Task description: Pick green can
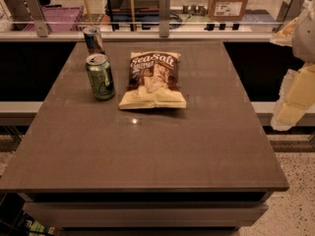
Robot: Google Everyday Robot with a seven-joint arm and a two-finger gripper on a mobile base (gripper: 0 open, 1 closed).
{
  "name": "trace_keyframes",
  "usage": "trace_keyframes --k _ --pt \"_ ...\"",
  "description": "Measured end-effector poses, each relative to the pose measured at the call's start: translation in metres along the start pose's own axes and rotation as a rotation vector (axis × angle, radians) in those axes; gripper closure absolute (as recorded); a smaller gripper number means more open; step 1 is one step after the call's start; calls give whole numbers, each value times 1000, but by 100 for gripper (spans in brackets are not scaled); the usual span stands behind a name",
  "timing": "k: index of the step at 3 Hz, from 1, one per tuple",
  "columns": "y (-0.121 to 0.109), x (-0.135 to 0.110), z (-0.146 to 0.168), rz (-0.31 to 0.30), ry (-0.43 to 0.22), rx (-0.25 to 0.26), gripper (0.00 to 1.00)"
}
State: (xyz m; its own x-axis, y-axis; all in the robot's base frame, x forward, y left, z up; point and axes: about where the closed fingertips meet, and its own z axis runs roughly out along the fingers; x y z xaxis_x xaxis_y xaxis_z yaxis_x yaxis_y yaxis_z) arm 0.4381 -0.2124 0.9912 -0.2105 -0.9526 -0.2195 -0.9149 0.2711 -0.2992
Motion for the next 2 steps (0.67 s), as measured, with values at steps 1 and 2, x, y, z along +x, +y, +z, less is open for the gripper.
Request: trace_keyframes --k 1,2 --pt "-1 -2 -2 4 -8 7 0" --pt "-7 -15 -3 55 -99 23 0"
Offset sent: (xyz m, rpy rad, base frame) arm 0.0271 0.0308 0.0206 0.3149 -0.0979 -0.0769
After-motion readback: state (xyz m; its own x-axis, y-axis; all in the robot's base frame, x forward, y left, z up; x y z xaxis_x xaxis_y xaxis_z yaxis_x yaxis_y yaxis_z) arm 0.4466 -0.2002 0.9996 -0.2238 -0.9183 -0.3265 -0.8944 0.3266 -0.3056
